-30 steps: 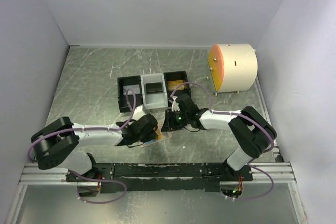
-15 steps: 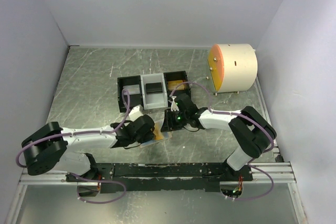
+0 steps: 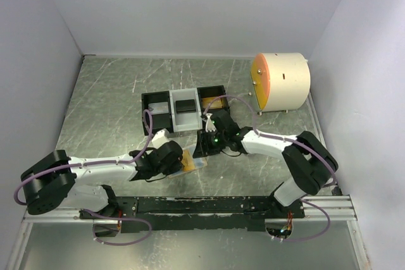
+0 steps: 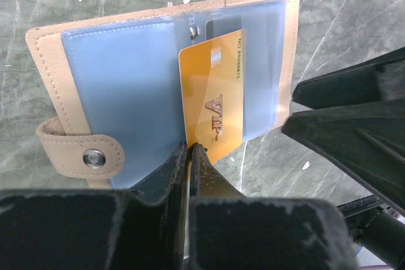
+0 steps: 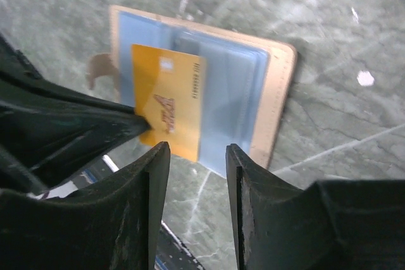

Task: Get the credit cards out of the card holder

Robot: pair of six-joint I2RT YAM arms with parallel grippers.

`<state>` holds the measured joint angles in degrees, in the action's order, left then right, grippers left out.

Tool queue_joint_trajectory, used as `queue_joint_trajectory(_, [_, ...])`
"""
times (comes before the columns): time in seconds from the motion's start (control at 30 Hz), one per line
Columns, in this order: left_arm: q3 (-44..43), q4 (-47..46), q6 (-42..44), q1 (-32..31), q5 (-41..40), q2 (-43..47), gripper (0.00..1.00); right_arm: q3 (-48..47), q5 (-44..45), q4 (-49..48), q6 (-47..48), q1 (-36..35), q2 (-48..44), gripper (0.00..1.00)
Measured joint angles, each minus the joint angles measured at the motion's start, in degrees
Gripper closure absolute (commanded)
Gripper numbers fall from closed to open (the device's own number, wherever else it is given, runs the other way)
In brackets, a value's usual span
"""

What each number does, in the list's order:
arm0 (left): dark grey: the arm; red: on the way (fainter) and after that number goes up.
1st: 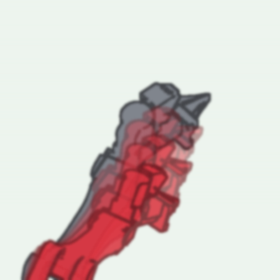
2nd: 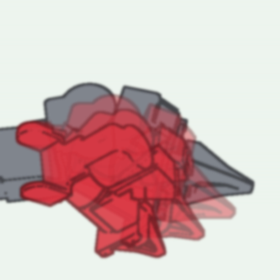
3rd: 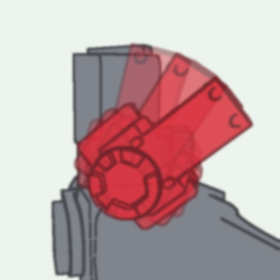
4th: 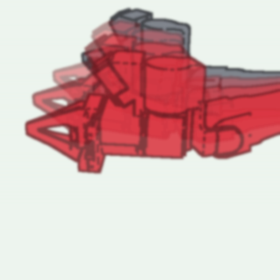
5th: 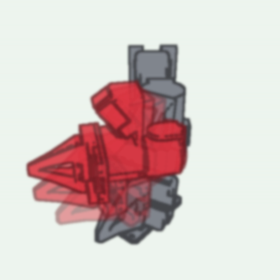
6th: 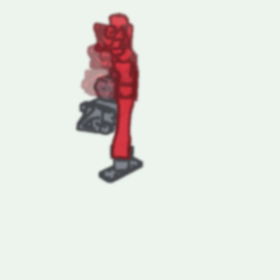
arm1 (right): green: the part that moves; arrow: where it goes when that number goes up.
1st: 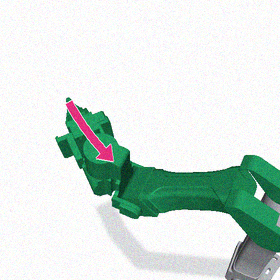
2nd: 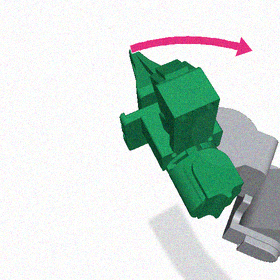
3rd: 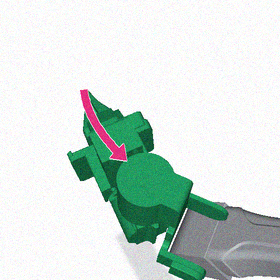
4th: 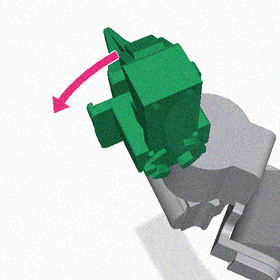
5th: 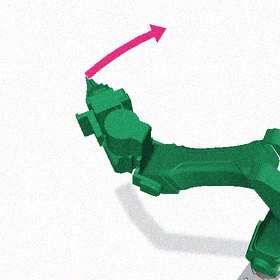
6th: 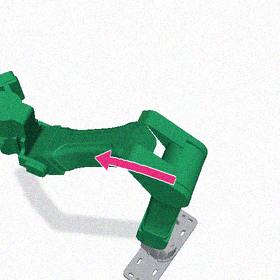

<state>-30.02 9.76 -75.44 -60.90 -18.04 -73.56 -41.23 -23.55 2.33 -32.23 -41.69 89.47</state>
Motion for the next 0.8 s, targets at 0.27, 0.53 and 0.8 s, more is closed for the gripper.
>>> queue_joint_trajectory(0.27, [0.35,-0.39,-0.07,0.0,0.0,0.26,0.93,-3.8,-3.13,-0.72,0.96,-1.2,-2.58,0.58])
queue_joint_trajectory(0.53, [1.31,-1.66,-0.22,-0.02,0.02,0.96,0.88,-2.05,-2.69,-1.7,-1.86,-1.66,4.48,0.66])
queue_joint_trajectory(0.8, [4.68,-6.43,-0.68,-0.02,0.31,2.34,0.78,2.08,-4.09,-9.27,-6.05,-1.49,4.52,0.68])
